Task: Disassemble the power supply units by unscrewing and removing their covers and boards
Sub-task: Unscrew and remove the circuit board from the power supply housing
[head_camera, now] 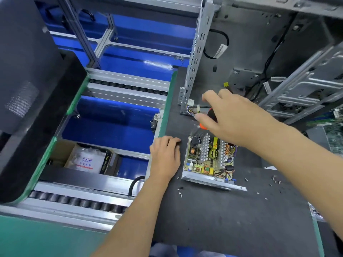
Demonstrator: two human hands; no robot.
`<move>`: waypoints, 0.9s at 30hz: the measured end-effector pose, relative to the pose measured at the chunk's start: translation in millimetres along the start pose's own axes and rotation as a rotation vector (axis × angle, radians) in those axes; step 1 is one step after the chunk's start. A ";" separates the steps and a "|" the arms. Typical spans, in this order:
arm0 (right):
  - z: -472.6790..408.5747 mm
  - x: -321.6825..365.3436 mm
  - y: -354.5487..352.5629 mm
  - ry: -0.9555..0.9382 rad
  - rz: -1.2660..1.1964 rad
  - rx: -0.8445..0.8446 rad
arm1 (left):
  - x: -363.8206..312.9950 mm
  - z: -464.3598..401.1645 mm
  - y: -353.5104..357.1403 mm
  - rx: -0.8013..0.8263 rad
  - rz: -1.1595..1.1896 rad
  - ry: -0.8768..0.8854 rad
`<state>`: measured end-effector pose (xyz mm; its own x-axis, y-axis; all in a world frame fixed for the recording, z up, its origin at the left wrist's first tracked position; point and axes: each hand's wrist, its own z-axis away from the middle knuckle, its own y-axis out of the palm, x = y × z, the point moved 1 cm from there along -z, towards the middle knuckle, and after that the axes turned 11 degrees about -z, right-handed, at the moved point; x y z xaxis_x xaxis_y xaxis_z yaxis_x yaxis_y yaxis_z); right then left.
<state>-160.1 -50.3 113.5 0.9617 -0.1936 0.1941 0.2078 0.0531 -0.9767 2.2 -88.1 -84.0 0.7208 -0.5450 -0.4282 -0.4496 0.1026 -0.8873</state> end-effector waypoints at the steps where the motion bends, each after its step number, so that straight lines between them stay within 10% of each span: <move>1: -0.1 -0.1 0.3 0.022 0.066 0.003 | -0.4 0.5 -0.4 -0.007 -0.010 0.002; 27: -4.4 -5.2 -2.9 -0.084 -0.089 -0.002 | 2.5 1.2 6.5 -0.171 -0.048 0.090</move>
<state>-166.5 -53.8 114.9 0.9509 -0.1150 0.2873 0.2931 0.0375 -0.9553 1.7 -87.8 -91.0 0.6969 -0.6191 -0.3621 -0.5043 -0.0639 -0.8612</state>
